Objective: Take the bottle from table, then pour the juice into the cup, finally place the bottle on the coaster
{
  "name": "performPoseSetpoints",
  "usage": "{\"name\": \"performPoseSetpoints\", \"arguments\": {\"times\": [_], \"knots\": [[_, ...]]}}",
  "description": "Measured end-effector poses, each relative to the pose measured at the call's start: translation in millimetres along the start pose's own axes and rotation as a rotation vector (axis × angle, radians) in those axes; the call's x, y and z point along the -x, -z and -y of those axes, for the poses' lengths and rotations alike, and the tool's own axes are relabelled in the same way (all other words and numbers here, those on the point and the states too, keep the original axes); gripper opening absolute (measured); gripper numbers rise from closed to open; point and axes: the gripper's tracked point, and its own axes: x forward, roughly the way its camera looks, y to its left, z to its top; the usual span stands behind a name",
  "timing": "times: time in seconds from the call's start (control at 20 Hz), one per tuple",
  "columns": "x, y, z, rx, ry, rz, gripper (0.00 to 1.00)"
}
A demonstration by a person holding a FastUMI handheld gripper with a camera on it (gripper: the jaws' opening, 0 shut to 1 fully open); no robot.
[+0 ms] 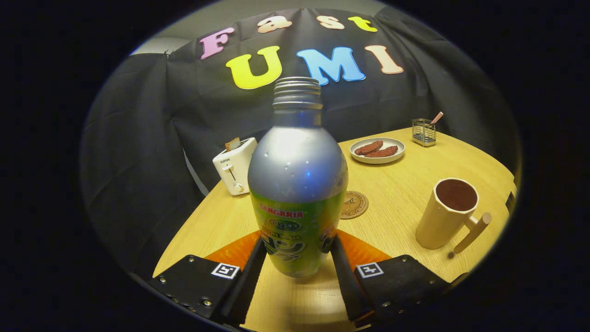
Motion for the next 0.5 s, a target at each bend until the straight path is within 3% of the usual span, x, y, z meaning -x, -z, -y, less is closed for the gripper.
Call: {"name": "performPoseSetpoints", "arguments": {"times": [0.5], "knots": [[12, -10, 26, -0.232, -0.027, 0.016, 0.77]]}}
